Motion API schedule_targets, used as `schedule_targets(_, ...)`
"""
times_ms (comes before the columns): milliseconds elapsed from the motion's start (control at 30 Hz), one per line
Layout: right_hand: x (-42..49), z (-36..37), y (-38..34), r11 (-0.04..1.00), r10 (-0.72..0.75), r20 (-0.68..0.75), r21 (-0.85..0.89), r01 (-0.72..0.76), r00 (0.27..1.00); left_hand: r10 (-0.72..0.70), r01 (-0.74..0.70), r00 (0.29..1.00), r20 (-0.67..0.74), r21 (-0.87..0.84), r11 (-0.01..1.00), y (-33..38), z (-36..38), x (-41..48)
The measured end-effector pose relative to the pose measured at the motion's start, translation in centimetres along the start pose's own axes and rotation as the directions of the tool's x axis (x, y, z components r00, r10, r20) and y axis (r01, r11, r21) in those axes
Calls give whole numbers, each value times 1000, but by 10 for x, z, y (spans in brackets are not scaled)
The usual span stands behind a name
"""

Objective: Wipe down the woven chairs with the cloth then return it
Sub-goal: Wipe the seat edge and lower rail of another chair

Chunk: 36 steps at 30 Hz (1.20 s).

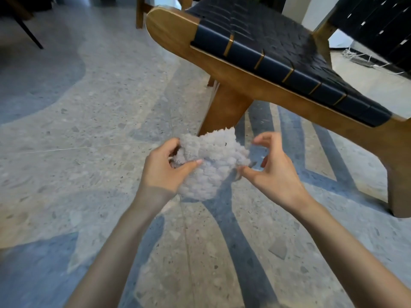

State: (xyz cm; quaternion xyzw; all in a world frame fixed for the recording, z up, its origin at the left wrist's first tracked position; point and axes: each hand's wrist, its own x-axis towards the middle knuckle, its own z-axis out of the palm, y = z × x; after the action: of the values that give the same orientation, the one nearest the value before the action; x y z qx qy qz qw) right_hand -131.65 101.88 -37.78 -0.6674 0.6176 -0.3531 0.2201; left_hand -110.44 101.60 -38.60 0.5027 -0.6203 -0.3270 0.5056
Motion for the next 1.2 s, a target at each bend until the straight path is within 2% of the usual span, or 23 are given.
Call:
schedule_targets(67, 0, -3, -10, 991, -119, 71, -54, 123, 990, 78, -91, 990, 115, 112, 989, 6, -8, 7)
schedule_targets(167, 0, 0, -28, 949, -240, 139, -175, 262, 961, 167, -196, 950, 264, 87, 977, 20, -13, 13)
schedule_targets(267, 3, 0, -34, 962, -250, 71, -93, 255, 966, 225, -273, 921, 319, 114, 955, 28, -12, 17)
schedule_targets(333, 5, -5, -34, 969, -245, -76, 4, 246, 966, 166, -213, 936, 312, 124, 969, 25, -14, 20)
schedule_targets(400, 9, -11, -33, 977, -158, -212, 107, 184, 964, 37, -110, 944, 327, 209, 972, 17, -18, 23)
schedule_targets(467, 12, -14, -30, 972, -59, -239, 206, 110, 969, -57, -67, 943, 328, 356, 932, 7, -20, 25)
schedule_targets(500, 14, -14, -29, 960, -5, -227, 273, 68, 974, -60, -61, 962, 265, 427, 902, 4, -19, 27)
schedule_targets(600, 16, -6, -23, 912, 229, -191, 385, -142, 955, 37, -4, 998, -44, 589, 808, 8, -13, 38)
schedule_targets(700, 19, 4, -20, 790, 457, -86, 495, -360, 885, 198, -55, 969, -145, 656, 753, 27, -2, 52)
schedule_targets(800, 27, 10, -30, 562, 559, 35, 719, -409, 829, 229, -81, 953, -197, 563, 823, 40, 12, 69)
schedule_targets(867, 34, 13, -37, 461, 597, 18, 810, -361, 802, 208, -110, 957, -201, 410, 905, 43, 21, 78)
schedule_targets(933, 43, 17, -44, 415, 635, -47, 862, -290, 771, 178, -128, 966, -190, 251, 959, 42, 31, 83)
schedule_targets(1000, 49, 22, -50, 451, 657, -130, 857, -249, 743, 127, -119, 974, -189, 54, 991, 40, 38, 82)
schedule_targets(1033, 51, 24, -53, 475, 640, -159, 851, -224, 751, 92, -108, 977, -191, -72, 992, 39, 39, 80)
schedule_targets(1100, 48, 31, -59, 508, 547, -184, 848, -149, 817, 21, -69, 986, -165, -292, 954, 37, 42, 75)
schedule_targets(1167, 40, 40, -60, 558, 427, -234, 829, -50, 873, -8, -33, 994, -107, -381, 924, 34, 43, 72)
schedule_targets(1200, 37, 44, -59, 596, 387, -290, 803, 2, 875, 1, -30, 997, -79, -375, 926, 33, 44, 72)
